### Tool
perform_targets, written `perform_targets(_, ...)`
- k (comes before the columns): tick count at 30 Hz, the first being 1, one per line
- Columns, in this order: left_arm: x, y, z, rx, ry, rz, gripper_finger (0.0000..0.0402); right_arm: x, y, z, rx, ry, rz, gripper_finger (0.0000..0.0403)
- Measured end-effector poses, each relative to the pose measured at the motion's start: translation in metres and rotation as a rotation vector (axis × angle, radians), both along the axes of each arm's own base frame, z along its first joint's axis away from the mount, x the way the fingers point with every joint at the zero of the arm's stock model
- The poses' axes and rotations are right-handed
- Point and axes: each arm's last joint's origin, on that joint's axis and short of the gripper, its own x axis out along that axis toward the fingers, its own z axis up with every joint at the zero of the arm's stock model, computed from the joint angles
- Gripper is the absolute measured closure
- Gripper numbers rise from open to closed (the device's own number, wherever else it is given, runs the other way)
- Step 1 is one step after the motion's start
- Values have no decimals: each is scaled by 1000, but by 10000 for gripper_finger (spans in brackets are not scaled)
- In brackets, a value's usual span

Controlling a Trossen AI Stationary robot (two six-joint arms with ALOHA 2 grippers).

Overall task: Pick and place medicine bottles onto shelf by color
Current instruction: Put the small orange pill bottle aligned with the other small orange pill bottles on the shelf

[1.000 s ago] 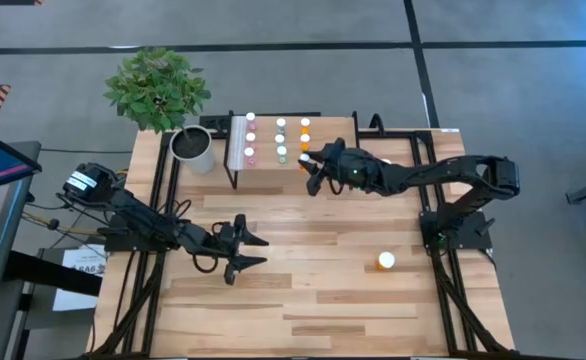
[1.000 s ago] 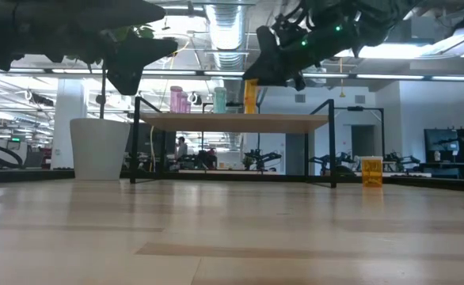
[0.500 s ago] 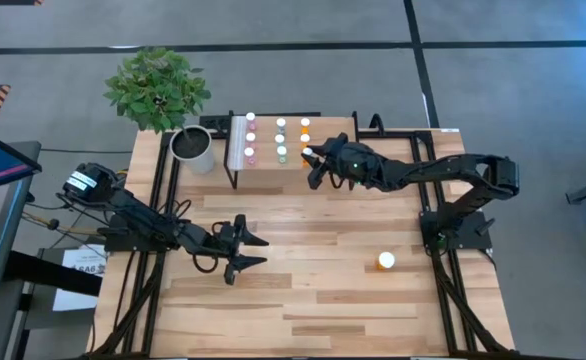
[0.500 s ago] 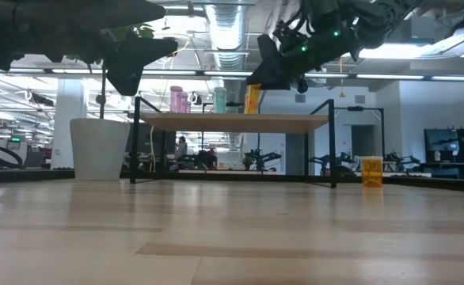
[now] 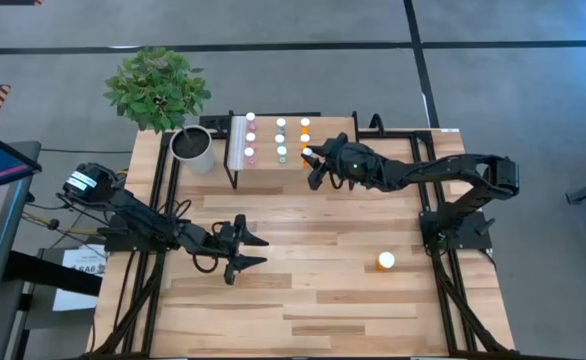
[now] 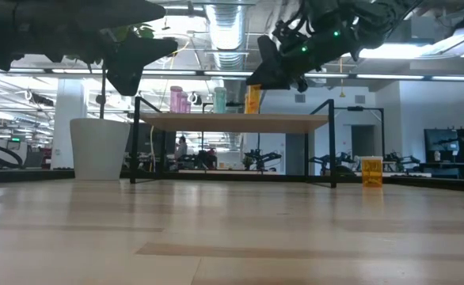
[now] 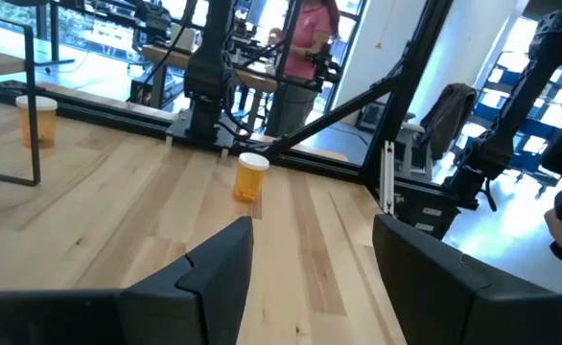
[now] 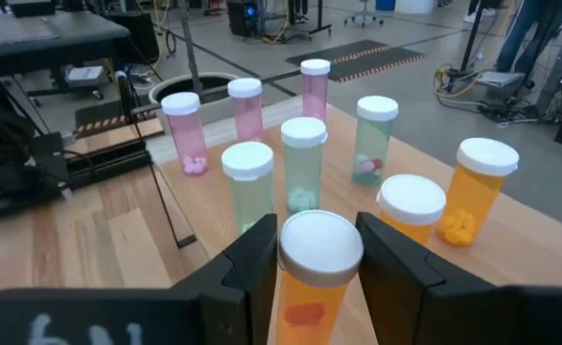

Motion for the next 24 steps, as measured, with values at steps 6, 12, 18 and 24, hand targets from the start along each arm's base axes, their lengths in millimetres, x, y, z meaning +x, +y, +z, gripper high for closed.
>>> perform_targets(6, 0, 0, 0, 0, 0, 0, 198, 3, 10, 0, -89, 49, 69, 255)
perform_targets(12, 0, 0, 0, 0, 0, 0, 198, 8, 19, 11, -97, -39, 96, 255)
perform_targets(18, 0, 0, 0, 2, 4, 0, 198, 15, 21, 30, -129, -46, 110, 255)
perform_targets(24, 0, 0, -1, 0, 6, 0, 198, 23, 17, 61, -154, -51, 105, 255)
